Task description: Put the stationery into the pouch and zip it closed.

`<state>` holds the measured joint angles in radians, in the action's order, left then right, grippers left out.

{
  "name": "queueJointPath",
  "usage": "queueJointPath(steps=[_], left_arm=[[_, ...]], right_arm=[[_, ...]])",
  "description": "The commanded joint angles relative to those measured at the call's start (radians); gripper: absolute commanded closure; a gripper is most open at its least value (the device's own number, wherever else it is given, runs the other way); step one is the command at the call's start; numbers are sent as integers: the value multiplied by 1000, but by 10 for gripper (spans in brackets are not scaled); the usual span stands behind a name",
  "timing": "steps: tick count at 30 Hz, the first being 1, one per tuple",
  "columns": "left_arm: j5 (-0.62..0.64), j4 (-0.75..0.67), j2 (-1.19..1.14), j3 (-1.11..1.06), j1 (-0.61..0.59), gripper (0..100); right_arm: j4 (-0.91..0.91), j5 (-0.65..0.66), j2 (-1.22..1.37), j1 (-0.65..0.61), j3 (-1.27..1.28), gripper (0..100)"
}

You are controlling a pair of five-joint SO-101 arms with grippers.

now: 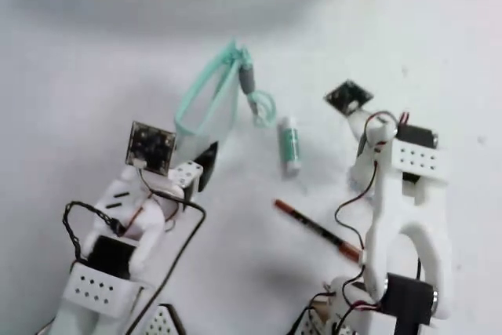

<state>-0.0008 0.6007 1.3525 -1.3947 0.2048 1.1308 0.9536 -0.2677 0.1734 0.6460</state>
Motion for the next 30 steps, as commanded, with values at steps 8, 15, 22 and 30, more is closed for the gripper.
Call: queueJointPath(steps=[8, 15, 22, 30], left_arm=[[6, -28, 10, 8, 12, 788], [6, -28, 10, 8, 10, 788], [6, -26, 10, 8, 12, 788], [6, -28, 10, 8, 12, 788]], right_arm=[[-251, 17, 246, -2, 63, 832], [-193, 17, 311, 24, -43, 967], [-53, 6, 113, 51, -155, 981], [45, -143, -344, -59, -199, 981]])
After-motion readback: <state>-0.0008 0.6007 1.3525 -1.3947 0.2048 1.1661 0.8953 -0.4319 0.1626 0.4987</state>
